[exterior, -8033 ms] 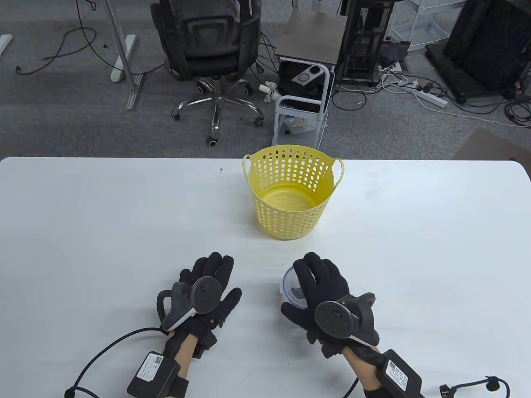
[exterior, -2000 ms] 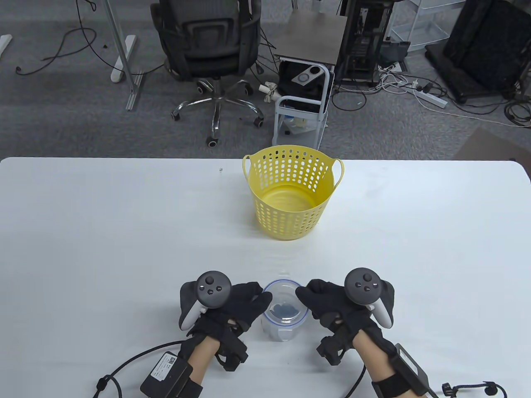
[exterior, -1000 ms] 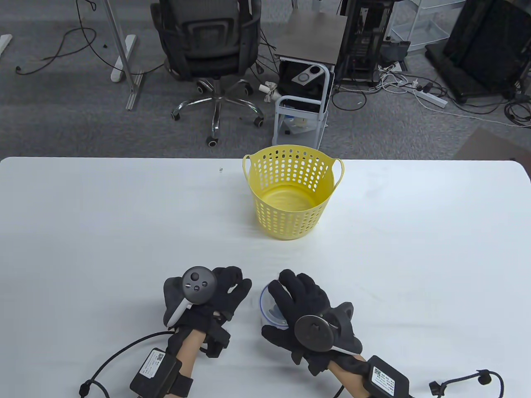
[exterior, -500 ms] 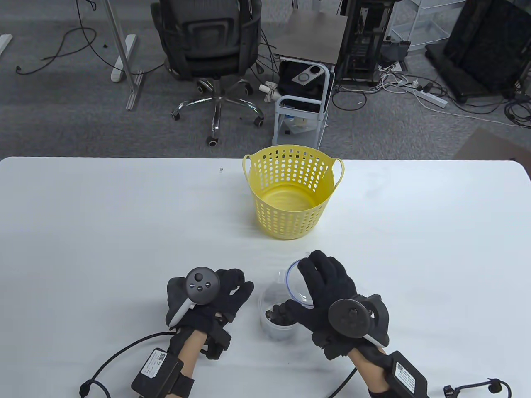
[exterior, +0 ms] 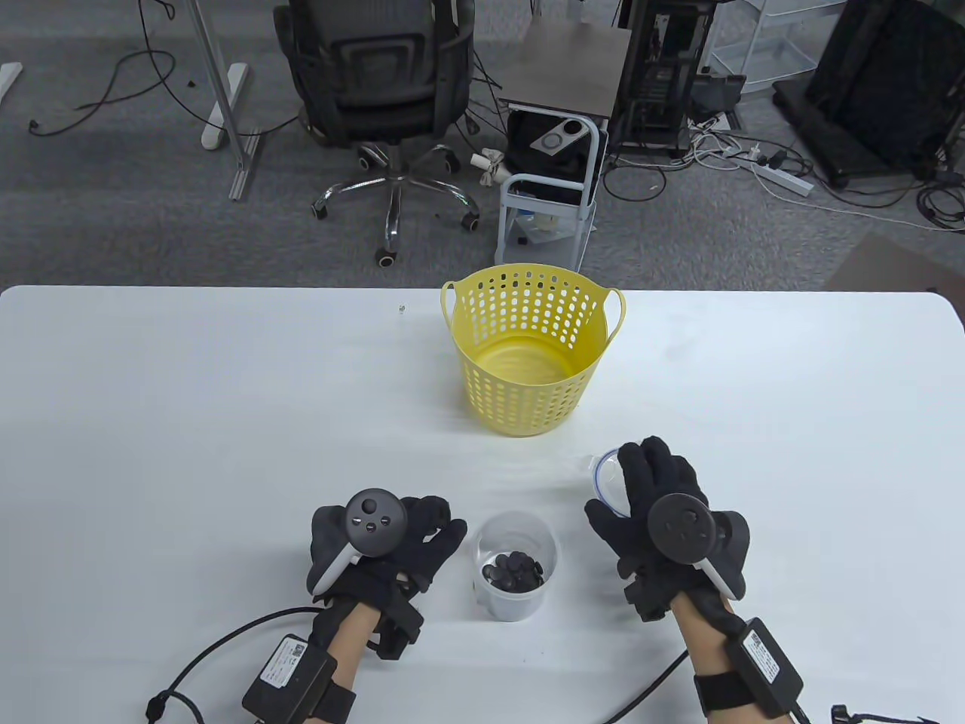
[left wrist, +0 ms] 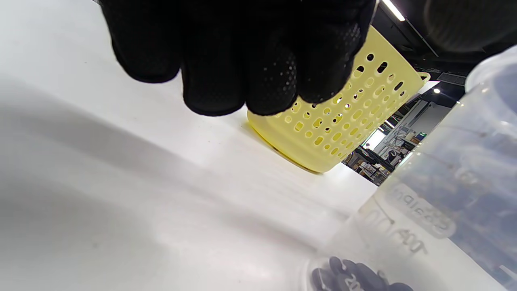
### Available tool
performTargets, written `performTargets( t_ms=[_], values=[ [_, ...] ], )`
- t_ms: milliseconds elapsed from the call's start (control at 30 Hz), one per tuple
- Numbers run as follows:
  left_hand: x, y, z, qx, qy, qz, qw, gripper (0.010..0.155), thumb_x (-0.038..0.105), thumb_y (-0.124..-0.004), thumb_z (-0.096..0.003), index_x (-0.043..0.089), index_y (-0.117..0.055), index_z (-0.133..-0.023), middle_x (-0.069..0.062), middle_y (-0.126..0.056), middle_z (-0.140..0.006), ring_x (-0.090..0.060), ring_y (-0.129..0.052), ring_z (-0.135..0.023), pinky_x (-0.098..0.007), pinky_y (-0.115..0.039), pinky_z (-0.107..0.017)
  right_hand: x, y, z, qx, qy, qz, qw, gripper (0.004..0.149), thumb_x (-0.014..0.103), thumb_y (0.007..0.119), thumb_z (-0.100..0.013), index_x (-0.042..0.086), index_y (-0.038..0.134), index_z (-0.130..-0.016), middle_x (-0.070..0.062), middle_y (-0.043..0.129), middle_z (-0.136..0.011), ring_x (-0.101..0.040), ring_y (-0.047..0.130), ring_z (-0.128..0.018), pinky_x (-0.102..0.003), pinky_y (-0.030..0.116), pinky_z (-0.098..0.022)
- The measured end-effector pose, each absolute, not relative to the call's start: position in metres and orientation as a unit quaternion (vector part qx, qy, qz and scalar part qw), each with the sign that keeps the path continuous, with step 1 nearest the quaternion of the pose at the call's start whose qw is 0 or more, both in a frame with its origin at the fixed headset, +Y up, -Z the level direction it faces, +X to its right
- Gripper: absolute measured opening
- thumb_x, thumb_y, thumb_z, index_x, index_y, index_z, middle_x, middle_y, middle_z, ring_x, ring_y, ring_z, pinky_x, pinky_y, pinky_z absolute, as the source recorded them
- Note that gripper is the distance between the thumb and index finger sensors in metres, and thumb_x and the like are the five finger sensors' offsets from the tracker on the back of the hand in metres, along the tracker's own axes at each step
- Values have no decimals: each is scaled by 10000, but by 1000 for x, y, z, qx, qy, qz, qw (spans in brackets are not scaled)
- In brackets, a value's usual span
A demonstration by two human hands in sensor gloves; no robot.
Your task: Pour Go stones into a laundry basket
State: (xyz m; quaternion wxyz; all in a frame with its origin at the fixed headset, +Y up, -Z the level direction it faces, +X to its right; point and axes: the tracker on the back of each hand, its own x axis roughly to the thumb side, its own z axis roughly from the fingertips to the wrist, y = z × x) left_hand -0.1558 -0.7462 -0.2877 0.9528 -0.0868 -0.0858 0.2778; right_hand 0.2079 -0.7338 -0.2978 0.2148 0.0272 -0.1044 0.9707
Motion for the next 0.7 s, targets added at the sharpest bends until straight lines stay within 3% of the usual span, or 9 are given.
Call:
performTargets(
  t_ms=[467,700],
  values=[
    [-158,-749,-290,-101,-84,283,950,699,772,-683,-416,323,-755,-948,30,-882,-930,-294,-911,-843,-520,-744,-621,237,-789,-320,-84,30,985,150,854,660,842,-396,223,512,-1052,-187,429,-1158,-683,508,-953,-775,515,-648],
    [-157,-751,-291,-109,-87,279,950,605,684,-726,-453,340,-743,-951,33,-873,-940,-283,-908,-850,-520,-739,-626,238,-801,-322,-109,114,982,100,910,652,857,-404,251,384,-1070,-156,282,-1177,-664,447,-984,-763,487,-675]
  ],
)
